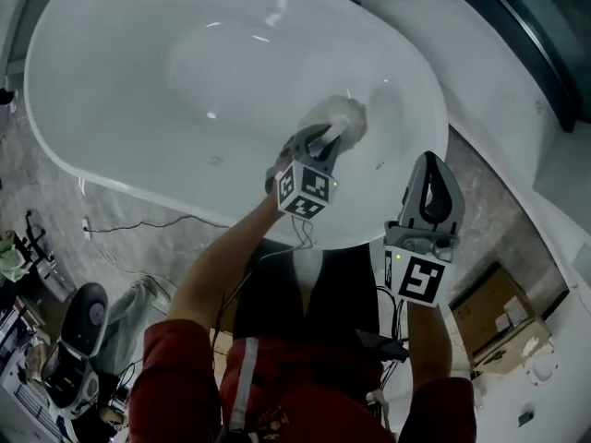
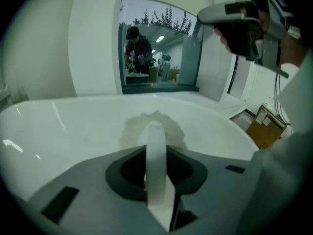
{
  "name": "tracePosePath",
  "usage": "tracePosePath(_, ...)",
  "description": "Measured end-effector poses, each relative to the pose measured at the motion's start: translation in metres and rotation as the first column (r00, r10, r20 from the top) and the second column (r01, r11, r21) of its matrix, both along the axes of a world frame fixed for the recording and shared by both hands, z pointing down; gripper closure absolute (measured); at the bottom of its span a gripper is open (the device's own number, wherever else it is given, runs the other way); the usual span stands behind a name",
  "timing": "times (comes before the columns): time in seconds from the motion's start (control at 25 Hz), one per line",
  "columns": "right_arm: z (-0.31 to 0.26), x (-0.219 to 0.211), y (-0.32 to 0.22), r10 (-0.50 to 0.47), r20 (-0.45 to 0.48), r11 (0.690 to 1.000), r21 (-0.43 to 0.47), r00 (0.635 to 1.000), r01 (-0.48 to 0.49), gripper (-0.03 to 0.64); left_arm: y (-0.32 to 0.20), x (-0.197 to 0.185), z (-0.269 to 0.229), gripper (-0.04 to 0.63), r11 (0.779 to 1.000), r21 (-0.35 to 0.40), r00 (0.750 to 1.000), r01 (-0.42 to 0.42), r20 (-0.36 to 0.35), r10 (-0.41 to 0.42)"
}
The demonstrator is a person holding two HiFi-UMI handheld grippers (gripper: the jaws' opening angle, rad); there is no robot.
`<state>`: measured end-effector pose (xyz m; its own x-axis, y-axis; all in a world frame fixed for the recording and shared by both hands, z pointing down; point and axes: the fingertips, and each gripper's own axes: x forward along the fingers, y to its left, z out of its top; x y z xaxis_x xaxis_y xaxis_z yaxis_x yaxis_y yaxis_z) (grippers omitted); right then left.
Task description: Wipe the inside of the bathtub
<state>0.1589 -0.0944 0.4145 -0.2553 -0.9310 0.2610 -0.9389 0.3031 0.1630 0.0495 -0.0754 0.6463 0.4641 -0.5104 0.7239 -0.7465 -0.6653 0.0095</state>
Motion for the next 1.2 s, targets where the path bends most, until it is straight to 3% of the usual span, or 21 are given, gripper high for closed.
tracePosePath(0.24,-0.075,-0.029,0.002,0.015,0.017,0.998,0.056,1.0,-0.016,0.606,-0.011,-0.027,-0.149,0.499,0.979,0.18,0.99,0.094,-0.12,-0.073)
tracePosePath(0.56,-0.192,-0.101,0.018,0.015,0.038,0.987,0.162,0.999,-0.021,0.606,-0.006,-0.108,-0.339,0.499,0.892,0.361,0.933,0.272,-0.328,-0.151)
tracePosePath(0.72,-0.244,-0.144,0.037,0.062,0.065,0.975,0.209,0.996,-0.074,0.606,0.007,-0.163,-0.411,0.499,0.837,0.423,0.896,0.346,-0.415,-0.161)
tracePosePath(0.84,-0.275,-0.163,0.055,0.109,0.092,0.964,0.231,0.99,-0.127,0.606,0.019,-0.187,-0.454,0.499,0.807,0.494,0.902,0.324,-0.42,-0.105)
tracePosePath(0.92,-0.29,-0.166,0.065,0.135,0.104,0.958,0.24,0.985,-0.156,0.606,0.025,-0.194,-0.48,0.499,0.785,0.527,0.895,0.327,-0.44,-0.078)
tracePosePath(1.04,-0.309,-0.169,0.08,0.151,0.111,0.952,0.253,0.982,-0.175,0.606,0.034,-0.199,-0.519,0.499,0.753,0.545,0.864,0.37,-0.5,-0.063)
tracePosePath(1.2,-0.329,-0.167,0.099,0.158,0.135,0.941,0.28,0.978,-0.191,0.606,0.051,-0.199,-0.549,0.499,0.734,0.553,0.846,0.394,-0.531,-0.054)
